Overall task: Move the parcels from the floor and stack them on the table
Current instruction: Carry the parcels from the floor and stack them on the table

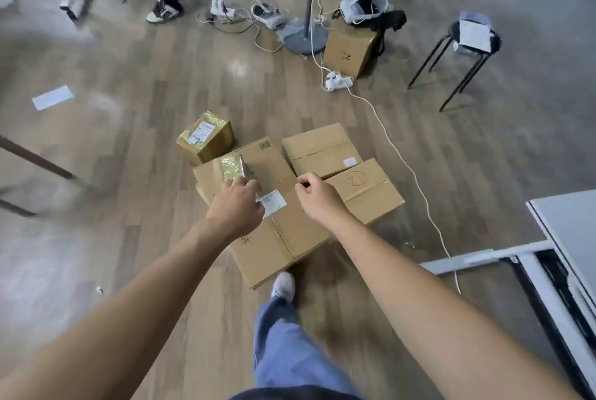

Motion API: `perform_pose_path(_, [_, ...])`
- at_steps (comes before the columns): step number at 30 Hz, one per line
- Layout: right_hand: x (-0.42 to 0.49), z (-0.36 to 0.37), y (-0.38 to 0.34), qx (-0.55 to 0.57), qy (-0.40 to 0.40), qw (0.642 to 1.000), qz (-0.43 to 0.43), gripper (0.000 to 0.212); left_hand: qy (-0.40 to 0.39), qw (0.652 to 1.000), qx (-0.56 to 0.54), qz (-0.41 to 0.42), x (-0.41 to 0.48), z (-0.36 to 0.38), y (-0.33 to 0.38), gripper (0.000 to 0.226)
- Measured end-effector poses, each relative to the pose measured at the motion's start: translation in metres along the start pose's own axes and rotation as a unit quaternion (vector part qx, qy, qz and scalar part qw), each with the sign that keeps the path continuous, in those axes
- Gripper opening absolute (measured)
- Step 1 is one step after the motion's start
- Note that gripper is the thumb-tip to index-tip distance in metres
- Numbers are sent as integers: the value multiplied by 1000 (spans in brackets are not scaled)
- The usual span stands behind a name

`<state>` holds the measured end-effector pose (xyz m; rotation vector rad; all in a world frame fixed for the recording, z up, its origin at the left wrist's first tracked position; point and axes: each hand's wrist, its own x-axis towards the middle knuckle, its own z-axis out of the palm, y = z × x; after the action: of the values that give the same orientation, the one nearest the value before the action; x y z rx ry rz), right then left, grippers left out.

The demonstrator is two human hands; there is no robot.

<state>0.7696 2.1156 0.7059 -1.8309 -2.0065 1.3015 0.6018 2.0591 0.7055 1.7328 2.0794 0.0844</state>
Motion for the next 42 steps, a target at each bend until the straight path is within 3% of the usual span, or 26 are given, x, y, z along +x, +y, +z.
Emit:
perform_pose_path(10, [167,75,-4,-48,-70,995,54,33,-102,992,-10,-70,141,45,-89,40])
perform_pose_path(20, [314,221,56,-38,-105,981,160,41,-250,961,-41,-113,266,179,-220,38])
perform_pose_path(24, [347,273,78,-10,-123,974,188,50,-271,945,-124,-137,292,225,-259,30])
perform_pose_path(27, [356,297,87,23,-134,971,199,42,-248,943,-164,-147,298,241,-269,21])
perform_pose_path(32, [340,291,79,116,-124,955,244,57,-240,940,-200,-136,288,226,-256,13])
perform_pose_path(36, [303,248,59,148,-70,952,257,50,-245,936,-227,-113,270,183,-225,15])
perform_pose_path(42, [215,154,14,110,21,955,275,65,-256,939,-230,5,235,85,-150,15])
